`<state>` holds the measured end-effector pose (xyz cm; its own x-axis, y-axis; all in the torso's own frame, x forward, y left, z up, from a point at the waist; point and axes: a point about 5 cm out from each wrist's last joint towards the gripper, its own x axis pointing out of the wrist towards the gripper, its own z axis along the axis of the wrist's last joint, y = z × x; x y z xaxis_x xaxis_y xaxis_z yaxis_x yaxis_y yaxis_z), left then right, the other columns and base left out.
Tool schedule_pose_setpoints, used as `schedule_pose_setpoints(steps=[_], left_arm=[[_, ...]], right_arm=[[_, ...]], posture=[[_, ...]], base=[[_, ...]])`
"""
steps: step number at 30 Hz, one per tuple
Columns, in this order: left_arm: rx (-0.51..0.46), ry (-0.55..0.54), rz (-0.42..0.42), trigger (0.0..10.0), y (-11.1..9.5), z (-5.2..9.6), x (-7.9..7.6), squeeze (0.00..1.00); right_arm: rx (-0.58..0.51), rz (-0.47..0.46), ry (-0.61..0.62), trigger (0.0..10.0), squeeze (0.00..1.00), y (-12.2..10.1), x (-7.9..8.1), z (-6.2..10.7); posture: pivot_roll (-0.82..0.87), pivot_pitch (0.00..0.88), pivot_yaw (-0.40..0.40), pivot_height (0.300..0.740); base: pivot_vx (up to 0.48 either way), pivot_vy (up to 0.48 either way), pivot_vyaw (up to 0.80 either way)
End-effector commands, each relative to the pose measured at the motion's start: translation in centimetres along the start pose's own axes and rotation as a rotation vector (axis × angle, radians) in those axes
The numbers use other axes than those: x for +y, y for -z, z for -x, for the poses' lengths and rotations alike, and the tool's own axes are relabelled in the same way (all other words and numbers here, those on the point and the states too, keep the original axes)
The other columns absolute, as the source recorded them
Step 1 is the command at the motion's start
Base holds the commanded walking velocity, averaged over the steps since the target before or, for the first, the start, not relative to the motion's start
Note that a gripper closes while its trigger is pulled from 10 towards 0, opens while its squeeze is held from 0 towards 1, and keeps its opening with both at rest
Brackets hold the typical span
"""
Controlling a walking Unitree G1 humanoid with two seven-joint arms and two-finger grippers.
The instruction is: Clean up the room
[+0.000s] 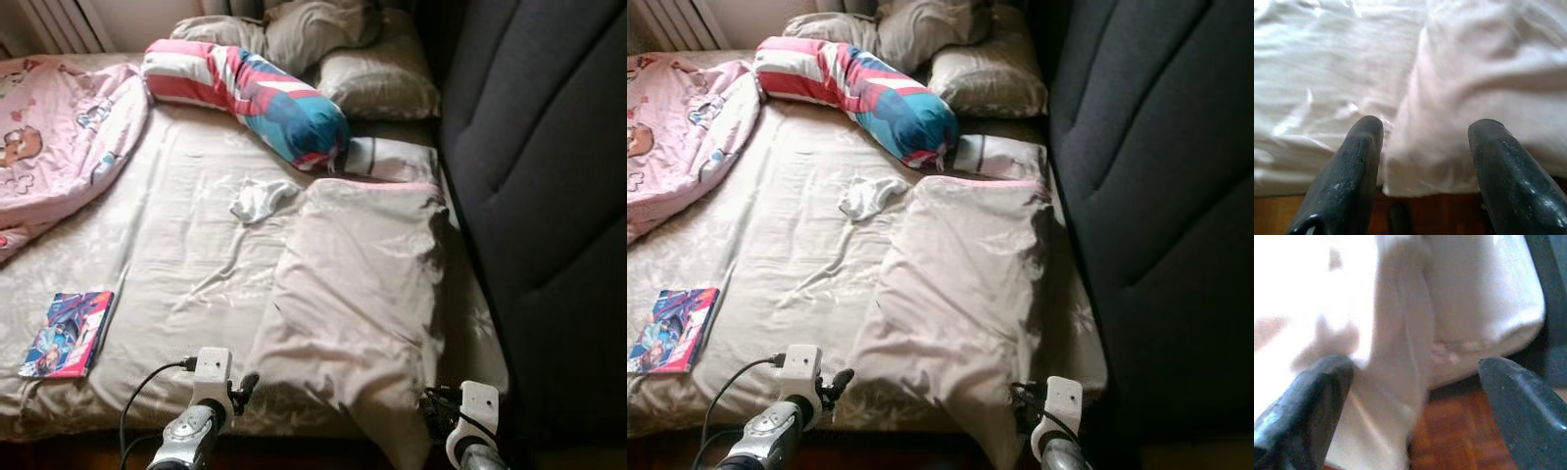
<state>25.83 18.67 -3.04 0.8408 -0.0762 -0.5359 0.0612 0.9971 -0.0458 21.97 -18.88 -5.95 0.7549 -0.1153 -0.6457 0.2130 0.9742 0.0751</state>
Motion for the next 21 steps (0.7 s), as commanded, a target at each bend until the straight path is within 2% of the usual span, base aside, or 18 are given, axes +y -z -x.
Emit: schedule_pose_setpoints(steps=[1, 7, 16, 19, 20, 21], left_arm=[[0.0, 0.011, 0.014, 10.0, 0.1, -0.1, -0.6, 0.0], [-0.007, 0.012, 0.011, 10.0, -0.1, -0.1, -0.5, 0.0], [-0.065, 0.007, 0.004, 10.0, -1.6, -0.5, -0.6, 0.0], [-0.153, 0.012, 0.021, 10.0, -3.9, -1.1, -0.7, 0.0], [-0.201, 0.013, 0.018, 10.0, -5.3, -1.3, -0.9, 0.0], [-0.201, 0.013, 0.018, 10.0, -5.3, -1.3, -0.9, 0.0]], right_arm=[[0.027, -0.006, 0.029, 10.0, 0.0, 0.9, -1.0, 0.4], [0.043, -0.02, 0.029, 10.0, 0.0, 1.0, -1.0, 0.3], [0.022, -0.015, 0.029, 10.0, 0.0, 0.7, -1.1, 0.3], [-0.039, -0.029, 0.017, 10.0, 0.0, -0.7, -1.0, -0.1], [-0.082, -0.038, 0.007, 10.0, 0.0, -1.8, -0.8, -0.3], [-0.082, -0.038, 0.007, 10.0, 0.0, -1.8, -0.8, -0.3]], posture=[[-0.09, 0.174, 0.003, 0.74], [-0.08, 0.176, 0.003, 0.74], [-0.09, 0.184, 0.004, 0.74], [-0.09, 0.191, 0.005, 0.74], [-0.09, 0.193, 0.006, 0.74], [-0.09, 0.193, 0.006, 0.74]], base=[[0.352, 0.0, 0.0], [0.323, 0.0, 0.0], [0.0, 0.0, -0.1], [0.0, 0.0, 0.0], [0.0, 0.0, 0.0], [0.0, 0.0, 0.0]])
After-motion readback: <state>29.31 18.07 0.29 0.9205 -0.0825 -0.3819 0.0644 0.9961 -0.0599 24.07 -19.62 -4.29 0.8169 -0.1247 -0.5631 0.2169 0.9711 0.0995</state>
